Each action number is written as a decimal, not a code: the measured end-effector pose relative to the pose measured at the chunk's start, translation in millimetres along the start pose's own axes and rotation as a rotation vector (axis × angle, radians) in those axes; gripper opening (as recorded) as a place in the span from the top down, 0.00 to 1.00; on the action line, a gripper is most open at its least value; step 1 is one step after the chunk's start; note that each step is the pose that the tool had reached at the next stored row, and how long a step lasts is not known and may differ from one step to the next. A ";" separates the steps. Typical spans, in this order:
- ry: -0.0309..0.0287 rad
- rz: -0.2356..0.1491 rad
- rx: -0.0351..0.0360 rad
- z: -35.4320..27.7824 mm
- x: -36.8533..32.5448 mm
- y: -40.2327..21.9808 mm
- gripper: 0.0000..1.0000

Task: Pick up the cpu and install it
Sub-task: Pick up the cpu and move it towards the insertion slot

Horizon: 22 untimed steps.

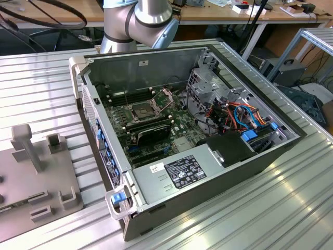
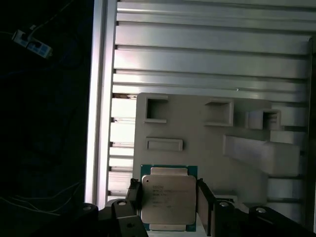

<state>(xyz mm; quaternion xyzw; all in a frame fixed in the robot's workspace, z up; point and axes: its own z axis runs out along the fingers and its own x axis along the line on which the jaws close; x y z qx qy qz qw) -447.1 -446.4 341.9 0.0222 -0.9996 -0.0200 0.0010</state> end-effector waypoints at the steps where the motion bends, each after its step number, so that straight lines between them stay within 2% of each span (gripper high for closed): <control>1: -0.0001 0.000 0.0000 -5.8 0.0 0.3 0.45; 4: -0.0008 0.000 0.0001 -21.2 0.0 0.8 0.45; 6: -0.0011 0.000 0.0001 -27.7 0.0 1.1 0.45; 7: -0.0011 0.000 0.0001 -28.9 0.0 1.1 0.45; 17: -0.0010 0.000 0.0002 -30.0 -0.1 1.3 0.45; 22: -0.0011 0.000 0.0001 -29.9 -5.3 1.0 0.45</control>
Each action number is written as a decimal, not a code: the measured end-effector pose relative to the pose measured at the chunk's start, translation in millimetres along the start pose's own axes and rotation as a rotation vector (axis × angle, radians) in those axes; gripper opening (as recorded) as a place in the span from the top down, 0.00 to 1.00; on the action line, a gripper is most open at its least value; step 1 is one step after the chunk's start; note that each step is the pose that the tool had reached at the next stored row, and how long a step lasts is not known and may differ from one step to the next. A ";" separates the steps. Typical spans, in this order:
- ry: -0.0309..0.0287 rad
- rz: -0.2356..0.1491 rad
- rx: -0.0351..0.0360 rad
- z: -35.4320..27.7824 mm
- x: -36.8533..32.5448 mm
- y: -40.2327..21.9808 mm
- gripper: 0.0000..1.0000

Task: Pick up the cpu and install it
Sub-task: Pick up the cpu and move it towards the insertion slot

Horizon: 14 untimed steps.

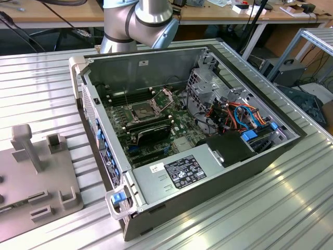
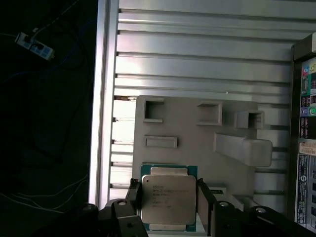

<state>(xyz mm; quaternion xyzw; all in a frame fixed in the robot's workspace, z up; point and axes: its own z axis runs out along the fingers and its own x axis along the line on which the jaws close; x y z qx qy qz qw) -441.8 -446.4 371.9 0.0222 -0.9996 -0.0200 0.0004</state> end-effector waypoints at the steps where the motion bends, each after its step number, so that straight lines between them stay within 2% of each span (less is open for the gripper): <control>1: 0.0000 0.000 0.0001 0.0 -0.9 -0.1 0.45; 14: 0.0000 0.000 -0.0001 0.0 -5.2 -0.2 0.45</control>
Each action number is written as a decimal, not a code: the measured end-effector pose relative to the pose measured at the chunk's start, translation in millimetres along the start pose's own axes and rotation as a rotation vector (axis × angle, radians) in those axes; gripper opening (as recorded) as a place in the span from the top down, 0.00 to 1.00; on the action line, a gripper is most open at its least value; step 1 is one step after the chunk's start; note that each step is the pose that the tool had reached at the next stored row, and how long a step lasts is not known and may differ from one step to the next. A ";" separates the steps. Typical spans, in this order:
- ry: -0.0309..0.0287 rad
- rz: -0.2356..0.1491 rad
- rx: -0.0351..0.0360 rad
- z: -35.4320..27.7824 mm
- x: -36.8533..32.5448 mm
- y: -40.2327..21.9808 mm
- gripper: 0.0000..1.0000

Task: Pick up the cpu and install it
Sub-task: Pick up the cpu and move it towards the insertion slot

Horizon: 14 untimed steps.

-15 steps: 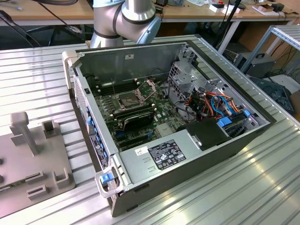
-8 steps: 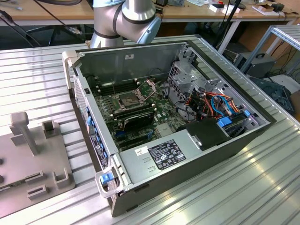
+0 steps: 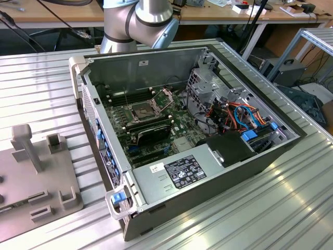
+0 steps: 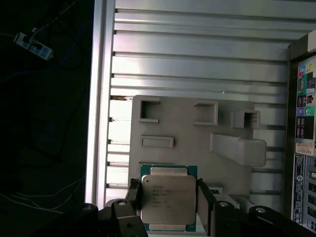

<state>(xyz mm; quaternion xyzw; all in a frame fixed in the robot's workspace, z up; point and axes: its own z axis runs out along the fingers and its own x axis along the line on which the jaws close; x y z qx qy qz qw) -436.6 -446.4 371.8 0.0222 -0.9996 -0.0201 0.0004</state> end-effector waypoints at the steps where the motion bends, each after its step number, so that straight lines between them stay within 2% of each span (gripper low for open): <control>1: 0.0000 0.000 0.0001 0.0 0.0 0.0 0.45; 6: -0.0001 0.000 -0.0001 0.0 -0.3 0.0 0.45; 12: 0.0000 0.000 0.0000 0.0 -8.4 -0.4 0.45; 14: 0.0000 0.000 0.0000 0.0 -9.0 -0.4 0.45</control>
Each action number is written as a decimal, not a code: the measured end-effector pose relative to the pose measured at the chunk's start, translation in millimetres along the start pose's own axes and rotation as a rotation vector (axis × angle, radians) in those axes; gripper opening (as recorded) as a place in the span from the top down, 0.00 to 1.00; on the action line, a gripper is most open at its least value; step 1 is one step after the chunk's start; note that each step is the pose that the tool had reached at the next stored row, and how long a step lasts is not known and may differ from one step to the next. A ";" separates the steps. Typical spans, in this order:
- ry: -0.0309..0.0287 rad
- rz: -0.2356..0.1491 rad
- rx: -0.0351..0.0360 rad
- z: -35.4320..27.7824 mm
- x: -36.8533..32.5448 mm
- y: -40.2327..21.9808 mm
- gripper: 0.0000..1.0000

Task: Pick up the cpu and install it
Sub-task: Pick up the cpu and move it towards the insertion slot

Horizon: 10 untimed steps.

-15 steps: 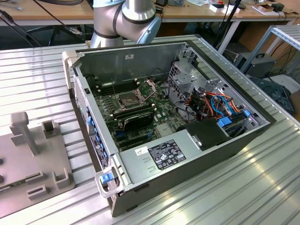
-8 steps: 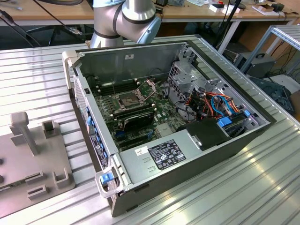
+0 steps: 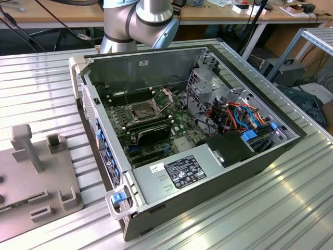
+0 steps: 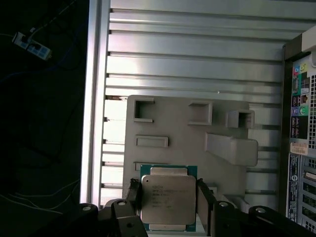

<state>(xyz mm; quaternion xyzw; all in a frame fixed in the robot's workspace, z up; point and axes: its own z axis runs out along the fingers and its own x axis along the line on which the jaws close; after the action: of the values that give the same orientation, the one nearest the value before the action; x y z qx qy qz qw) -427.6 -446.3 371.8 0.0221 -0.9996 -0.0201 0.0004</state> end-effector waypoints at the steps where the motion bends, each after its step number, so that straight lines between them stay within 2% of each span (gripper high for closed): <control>1: 0.0000 0.000 0.0000 0.0 0.0 0.0 0.45; 4: 0.0000 0.000 0.0000 0.0 -0.2 0.0 0.45; 10: -0.0001 0.000 0.0000 0.0 -4.9 -0.2 0.45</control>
<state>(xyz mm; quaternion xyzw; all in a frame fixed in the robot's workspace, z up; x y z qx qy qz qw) -422.8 -446.3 371.8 0.0221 -0.9996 -0.0201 0.0004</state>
